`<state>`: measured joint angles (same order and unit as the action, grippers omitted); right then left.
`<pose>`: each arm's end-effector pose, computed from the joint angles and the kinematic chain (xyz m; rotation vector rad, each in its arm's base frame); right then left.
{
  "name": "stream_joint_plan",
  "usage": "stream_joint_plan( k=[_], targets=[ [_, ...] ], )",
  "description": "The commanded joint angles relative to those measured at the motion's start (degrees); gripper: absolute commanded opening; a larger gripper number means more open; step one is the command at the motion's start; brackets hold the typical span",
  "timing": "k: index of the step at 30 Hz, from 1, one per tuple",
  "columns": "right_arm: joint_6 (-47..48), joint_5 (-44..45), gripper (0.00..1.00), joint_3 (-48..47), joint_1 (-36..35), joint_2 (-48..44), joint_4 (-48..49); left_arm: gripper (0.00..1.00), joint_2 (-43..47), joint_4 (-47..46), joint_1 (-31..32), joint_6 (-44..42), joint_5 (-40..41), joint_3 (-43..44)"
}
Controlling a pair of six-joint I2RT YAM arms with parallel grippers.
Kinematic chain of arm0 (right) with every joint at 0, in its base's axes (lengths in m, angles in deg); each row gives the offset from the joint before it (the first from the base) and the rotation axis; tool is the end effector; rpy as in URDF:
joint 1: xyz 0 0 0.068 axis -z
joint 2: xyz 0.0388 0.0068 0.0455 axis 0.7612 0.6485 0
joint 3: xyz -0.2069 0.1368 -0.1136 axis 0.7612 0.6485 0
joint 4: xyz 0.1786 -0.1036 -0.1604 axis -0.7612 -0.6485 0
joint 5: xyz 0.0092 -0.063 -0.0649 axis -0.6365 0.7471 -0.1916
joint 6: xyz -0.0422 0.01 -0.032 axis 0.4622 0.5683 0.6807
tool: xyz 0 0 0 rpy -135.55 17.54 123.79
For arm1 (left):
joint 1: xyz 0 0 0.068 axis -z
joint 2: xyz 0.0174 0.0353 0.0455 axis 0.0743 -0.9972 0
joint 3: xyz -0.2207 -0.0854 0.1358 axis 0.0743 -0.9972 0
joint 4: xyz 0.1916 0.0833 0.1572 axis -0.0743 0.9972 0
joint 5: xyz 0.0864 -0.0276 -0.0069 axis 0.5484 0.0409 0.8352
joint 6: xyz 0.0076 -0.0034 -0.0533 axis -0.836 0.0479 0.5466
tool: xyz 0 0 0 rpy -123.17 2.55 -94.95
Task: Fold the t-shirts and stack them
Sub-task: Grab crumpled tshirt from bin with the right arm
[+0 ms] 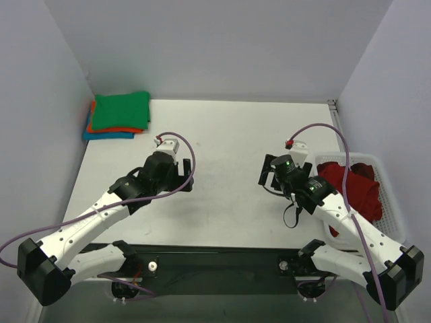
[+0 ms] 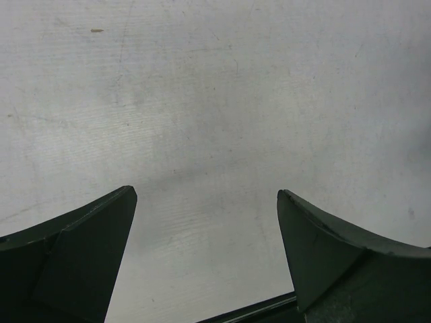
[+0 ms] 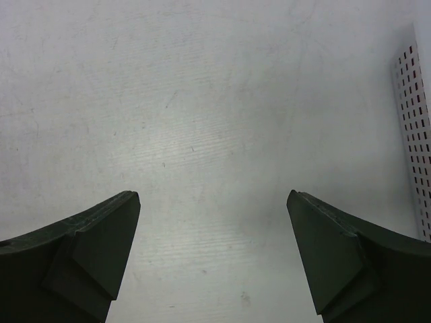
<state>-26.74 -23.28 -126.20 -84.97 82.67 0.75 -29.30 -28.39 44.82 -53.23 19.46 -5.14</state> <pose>0.1844 0.1142 0.2924 0.2337 2.1250 0.3007 0.1759 -0.1399 0.2918 0.0938 2.2664 -0.4014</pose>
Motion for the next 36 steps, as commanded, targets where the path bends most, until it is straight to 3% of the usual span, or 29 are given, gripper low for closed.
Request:
stream_joint_plan(
  k=[1, 10, 13, 18, 24, 33, 36],
  targets=[
    [1.16, 3.91, 1.00, -1.20, -0.29, -0.58, -2.00, 0.97, 0.40, -0.32, -0.13, 0.12, 1.44, 1.53],
    [-0.77, 5.75, 1.00, -4.98, -0.20, -0.76, -9.99, 0.97, -1.18, 1.09, -0.04, -0.49, 0.30, 4.96],
    [-4.98, 12.77, 0.99, -7.44, 1.29, 0.90, -17.01, 0.97, -1.45, 1.53, -0.13, -0.67, 0.04, 5.92],
    [-5.34, 8.92, 0.96, -7.11, 21.82, 1.00, -21.35, 0.97, -1.19, 1.62, -0.04, -0.23, -3.56, 5.93],
    [-1.92, -1.44, 0.93, -7.18, 42.74, 5.73, -12.39, 0.97, 0.13, 1.88, -0.13, -0.66, -5.24, 4.61],
    [-2.79, -1.71, 0.88, -8.07, 50.16, 20.06, -1.49, 0.97, 1.71, 3.38, -0.39, -2.16, -5.06, 4.17],
    [-2.53, -1.98, 0.80, -6.48, 50.51, 21.12, 0.97, 0.97, 1.98, 3.46, -0.48, -2.34, -4.54, 3.90]
  ],
)
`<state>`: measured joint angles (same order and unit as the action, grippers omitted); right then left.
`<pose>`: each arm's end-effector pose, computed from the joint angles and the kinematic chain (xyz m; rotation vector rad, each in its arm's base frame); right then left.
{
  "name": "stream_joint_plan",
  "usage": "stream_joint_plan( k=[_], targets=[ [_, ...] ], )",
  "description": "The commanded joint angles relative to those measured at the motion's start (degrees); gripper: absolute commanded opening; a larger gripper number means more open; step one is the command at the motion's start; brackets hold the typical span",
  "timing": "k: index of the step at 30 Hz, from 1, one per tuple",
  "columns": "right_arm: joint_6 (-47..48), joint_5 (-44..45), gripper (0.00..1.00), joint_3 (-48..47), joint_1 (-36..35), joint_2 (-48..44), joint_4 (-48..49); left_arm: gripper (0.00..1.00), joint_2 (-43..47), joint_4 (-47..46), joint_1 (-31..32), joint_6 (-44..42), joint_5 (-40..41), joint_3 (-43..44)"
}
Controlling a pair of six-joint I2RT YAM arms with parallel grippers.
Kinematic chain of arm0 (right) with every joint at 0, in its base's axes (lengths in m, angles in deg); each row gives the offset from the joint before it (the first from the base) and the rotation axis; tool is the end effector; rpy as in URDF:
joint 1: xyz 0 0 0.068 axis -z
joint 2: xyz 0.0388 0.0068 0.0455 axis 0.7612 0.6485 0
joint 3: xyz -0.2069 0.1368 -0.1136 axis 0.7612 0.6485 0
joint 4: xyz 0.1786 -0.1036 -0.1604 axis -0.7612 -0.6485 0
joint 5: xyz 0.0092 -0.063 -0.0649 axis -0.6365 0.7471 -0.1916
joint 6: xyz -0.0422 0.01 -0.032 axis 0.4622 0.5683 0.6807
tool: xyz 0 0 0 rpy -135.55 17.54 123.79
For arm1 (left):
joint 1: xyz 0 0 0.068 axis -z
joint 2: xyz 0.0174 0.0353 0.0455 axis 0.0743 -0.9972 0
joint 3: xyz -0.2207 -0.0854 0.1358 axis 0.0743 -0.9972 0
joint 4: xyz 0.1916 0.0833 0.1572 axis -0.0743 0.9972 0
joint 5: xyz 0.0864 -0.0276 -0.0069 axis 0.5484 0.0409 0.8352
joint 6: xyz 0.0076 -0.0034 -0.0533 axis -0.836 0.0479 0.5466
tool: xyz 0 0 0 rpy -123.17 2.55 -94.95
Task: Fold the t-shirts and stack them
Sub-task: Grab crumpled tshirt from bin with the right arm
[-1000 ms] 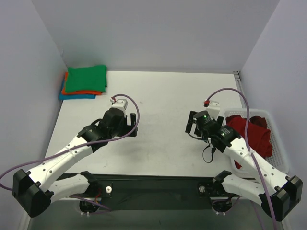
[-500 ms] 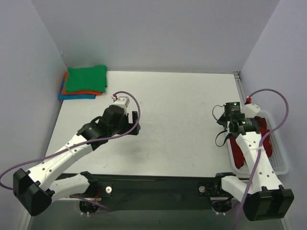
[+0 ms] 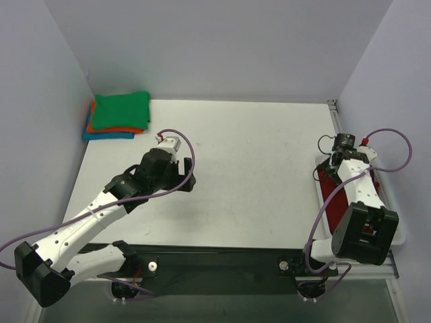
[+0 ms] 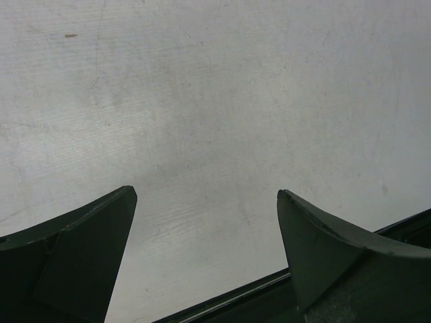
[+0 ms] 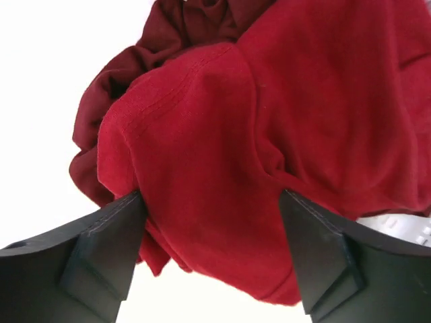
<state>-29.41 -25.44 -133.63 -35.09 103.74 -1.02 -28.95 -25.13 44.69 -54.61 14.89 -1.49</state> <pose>0.2717 -0.0830 0.2476 1.2034 2.0594 -0.2439 0.1729 -0.1403 0.3092 0.1611 2.2753 -0.4762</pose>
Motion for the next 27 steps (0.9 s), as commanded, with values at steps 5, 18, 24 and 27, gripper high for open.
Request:
stream_joint_plan(
  k=[5, 18, 24, 27],
  targets=[
    [1.28, -0.25, 0.41, 1.22, 0.81, 1.19, 4.68, 0.97, 0.84, -0.85, -0.52, -0.96, 0.39, -0.10],
    [4.88, -2.01, 0.00, -7.30, -1.29, -6.27, -2.34, 0.97, -0.13, -0.76, -1.84, -1.05, 1.97, 1.22],
    [7.60, 0.45, 0.00, -25.04, -6.65, -7.59, -11.21, 0.97, -1.36, -0.23, -2.54, -1.58, 2.41, 3.68],
    [9.62, -1.21, 0.00, -34.36, -9.73, -7.86, -13.68, 0.97, -1.54, -0.41, -2.81, -1.58, 2.41, 4.38]
  ],
)
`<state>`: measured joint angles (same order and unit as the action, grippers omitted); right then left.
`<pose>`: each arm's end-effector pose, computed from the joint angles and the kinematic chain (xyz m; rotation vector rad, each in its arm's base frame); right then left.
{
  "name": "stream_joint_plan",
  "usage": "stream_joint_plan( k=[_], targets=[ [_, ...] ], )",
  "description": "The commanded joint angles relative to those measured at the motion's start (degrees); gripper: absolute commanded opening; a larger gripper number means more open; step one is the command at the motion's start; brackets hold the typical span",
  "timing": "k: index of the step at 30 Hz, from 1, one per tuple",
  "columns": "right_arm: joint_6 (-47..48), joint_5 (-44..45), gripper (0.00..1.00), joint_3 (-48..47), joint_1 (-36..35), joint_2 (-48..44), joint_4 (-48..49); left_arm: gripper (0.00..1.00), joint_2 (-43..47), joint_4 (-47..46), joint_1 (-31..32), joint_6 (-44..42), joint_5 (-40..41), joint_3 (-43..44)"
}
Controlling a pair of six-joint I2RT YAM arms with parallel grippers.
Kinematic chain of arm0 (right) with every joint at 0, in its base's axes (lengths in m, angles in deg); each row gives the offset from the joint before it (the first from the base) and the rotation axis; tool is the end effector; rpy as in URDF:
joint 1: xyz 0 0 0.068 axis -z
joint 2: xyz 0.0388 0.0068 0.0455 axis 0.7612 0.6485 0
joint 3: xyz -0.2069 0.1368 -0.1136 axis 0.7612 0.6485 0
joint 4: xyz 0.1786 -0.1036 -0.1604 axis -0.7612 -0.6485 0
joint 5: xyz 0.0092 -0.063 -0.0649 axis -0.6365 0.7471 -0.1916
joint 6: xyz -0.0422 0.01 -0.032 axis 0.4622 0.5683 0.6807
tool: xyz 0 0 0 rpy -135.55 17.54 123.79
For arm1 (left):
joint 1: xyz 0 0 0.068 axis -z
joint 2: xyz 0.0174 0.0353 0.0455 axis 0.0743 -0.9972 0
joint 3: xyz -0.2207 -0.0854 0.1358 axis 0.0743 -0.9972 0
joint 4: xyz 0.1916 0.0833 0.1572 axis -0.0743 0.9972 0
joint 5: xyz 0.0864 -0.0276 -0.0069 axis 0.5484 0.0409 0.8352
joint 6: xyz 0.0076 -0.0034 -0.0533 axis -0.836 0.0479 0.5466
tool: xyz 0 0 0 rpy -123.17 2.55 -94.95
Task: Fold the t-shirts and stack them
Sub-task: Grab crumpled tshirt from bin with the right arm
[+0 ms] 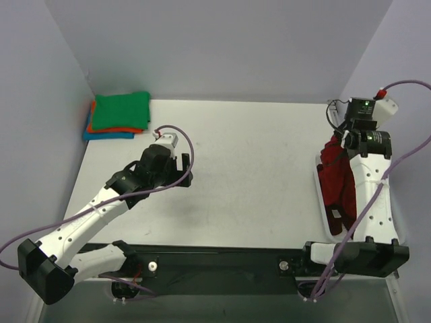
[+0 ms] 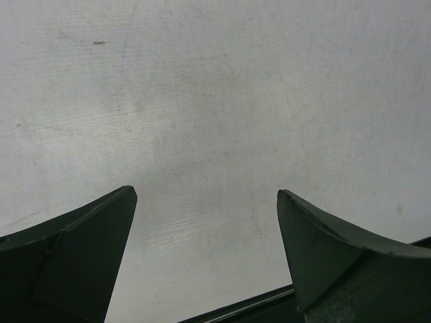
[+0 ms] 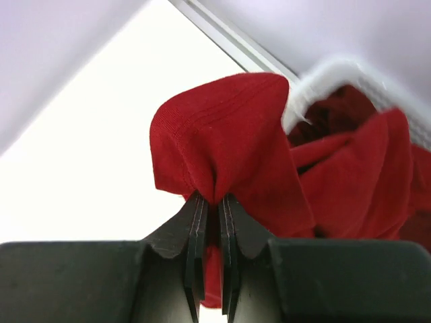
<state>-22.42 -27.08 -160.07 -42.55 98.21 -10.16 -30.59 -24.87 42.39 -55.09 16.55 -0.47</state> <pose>0.2672 -0.0445 0.4123 0.8572 1.8284 -0.0684 0.1836 -0.1360 0.3090 0.1109 2.2787 -0.4122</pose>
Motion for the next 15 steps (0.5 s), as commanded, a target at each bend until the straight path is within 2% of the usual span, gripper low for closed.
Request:
stream_joint_plan(
  k=[1, 5, 6, 8, 9, 13, 15],
  targets=[
    [3.16, -0.28, 0.00, -10.28, -2.80, -2.24, -5.07, 0.97, 0.10, -0.67, -0.69, -1.09, 0.83, 3.53],
    [6.06, -3.26, 0.00, -24.34, -8.24, 0.21, -6.39, 0.97, -0.25, -0.93, -2.35, -1.27, 0.92, 4.67],
    [7.19, -4.14, 0.00, -30.63, -9.30, 1.00, -6.40, 0.97, -0.34, -1.02, -2.79, -1.27, 0.75, 5.20],
    [7.99, -6.60, 0.00, -36.99, -12.80, 4.16, -6.40, 0.97, -0.42, -1.46, -3.58, -1.27, 0.22, 5.64],
    [8.95, -7.40, 0.00, -44.07, -14.05, 6.96, -6.40, 0.97, -0.42, -1.90, -4.46, -1.18, -0.22, 5.90],
    [10.10, -10.02, 0.00, -60.96, -20.90, 14.43, -5.87, 0.97, -0.16, -2.95, -6.83, -0.57, -1.27, 5.64],
    [9.84, -11.09, 0.00, -62.95, -24.75, 15.69, -2.02, 0.97, 0.45, -3.91, -8.24, -0.04, -1.71, 5.12]
  ],
)
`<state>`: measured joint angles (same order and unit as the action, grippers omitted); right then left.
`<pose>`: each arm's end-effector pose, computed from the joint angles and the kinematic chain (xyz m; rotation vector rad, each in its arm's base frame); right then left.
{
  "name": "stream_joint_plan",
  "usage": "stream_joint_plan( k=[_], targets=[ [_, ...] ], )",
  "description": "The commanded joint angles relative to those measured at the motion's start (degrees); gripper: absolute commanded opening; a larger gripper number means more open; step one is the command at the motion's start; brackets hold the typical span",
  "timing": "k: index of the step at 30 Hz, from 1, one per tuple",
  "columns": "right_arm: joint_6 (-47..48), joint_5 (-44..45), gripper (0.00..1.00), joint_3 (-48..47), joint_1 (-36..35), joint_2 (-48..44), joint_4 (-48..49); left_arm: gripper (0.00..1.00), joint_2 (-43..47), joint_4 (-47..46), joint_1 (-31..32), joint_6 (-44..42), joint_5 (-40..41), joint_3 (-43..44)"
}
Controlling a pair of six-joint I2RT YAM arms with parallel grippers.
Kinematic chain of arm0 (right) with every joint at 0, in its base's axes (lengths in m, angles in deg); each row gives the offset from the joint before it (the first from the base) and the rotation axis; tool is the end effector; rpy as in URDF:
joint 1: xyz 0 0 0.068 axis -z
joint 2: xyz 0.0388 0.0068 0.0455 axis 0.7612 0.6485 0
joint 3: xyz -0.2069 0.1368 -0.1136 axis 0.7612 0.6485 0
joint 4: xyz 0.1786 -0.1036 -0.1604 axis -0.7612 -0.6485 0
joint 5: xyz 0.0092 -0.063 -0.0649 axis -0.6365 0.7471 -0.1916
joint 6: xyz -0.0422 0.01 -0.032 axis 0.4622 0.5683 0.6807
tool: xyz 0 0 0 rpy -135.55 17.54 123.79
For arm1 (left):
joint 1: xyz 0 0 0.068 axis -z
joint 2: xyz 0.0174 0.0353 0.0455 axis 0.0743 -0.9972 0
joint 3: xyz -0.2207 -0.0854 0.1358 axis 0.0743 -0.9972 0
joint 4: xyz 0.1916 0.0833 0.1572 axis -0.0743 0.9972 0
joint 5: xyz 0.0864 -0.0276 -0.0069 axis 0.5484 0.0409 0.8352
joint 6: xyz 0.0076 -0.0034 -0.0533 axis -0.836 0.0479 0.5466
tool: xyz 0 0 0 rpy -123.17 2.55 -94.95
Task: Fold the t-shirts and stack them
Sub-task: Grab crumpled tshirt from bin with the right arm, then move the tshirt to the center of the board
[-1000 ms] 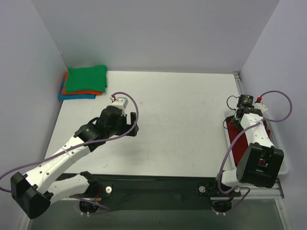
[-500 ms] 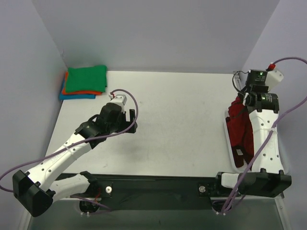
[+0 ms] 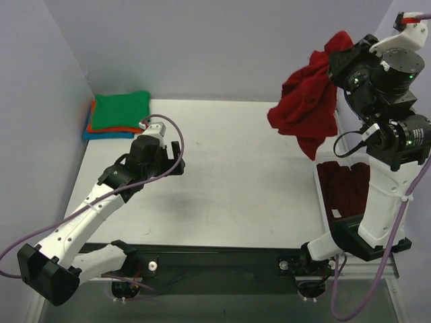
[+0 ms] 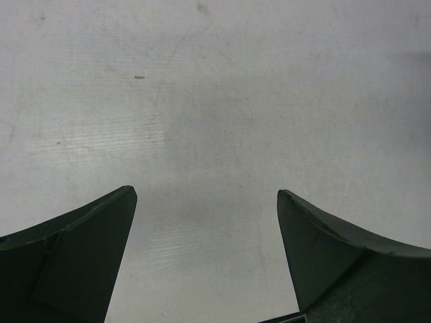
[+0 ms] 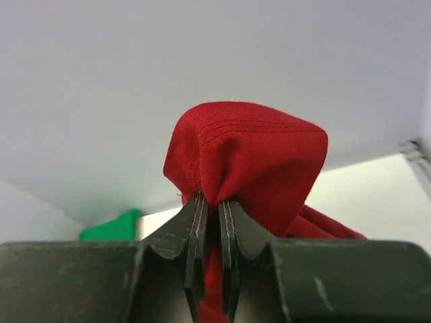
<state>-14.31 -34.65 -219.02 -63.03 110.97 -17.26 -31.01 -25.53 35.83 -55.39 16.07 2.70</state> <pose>0.1942 0.0393 0.6339 0.2875 1.3498 0.4036 0.2010 -0.1164 0.3270 -0.0159 2.2185 -0.3896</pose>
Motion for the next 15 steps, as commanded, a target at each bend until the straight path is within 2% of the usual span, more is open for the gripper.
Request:
stream_joint_plan(
  k=[1, 2, 5, 8, 10, 11, 13, 14, 15],
  targets=[
    [0.95, -5.01, 0.00, -1.66, -5.43, 2.40, 7.36, 0.97, 1.04, -3.53, -2.04, 0.61, -1.76, 1.51],
    [0.16, -5.90, 0.00, 0.19, -6.49, 1.88, 12.00, 0.97, 1.31, -3.88, -2.39, 0.88, -2.02, 1.33],
    [-1.95, -8.27, 0.00, 7.40, -10.27, 0.64, 18.00, 0.97, 1.13, -4.32, -3.27, 1.41, -2.64, 1.07],
    [-3.89, -9.33, 0.02, 12.93, -10.19, 1.25, 19.16, 0.97, 0.52, -4.41, -3.45, 1.93, -3.43, 1.07],
    [-5.03, -9.94, 0.30, 18.29, -7.57, 0.65, 19.16, 0.97, 0.17, -5.02, -3.45, 2.55, -4.83, 0.72],
    [-7.38, -10.82, 0.57, 25.11, -6.07, 0.12, 19.08, 0.97, -0.18, -5.81, -3.45, 2.99, -5.45, -0.15],
    [-9.68, -14.07, 0.71, 33.92, -1.34, -2.34, 19.16, 0.96, -0.80, -6.52, -3.19, 4.30, -7.38, -1.21],
    [-11.61, -14.25, 0.76, 43.27, -0.09, -3.39, 19.16, 0.95, -1.50, -7.13, -3.10, 4.83, -8.00, -2.35],
    [-11.89, -13.38, 0.76, 47.72, 0.44, -6.27, 19.16, 0.94, -1.85, -7.57, -3.01, 5.36, -9.05, -3.23]
  ],
)
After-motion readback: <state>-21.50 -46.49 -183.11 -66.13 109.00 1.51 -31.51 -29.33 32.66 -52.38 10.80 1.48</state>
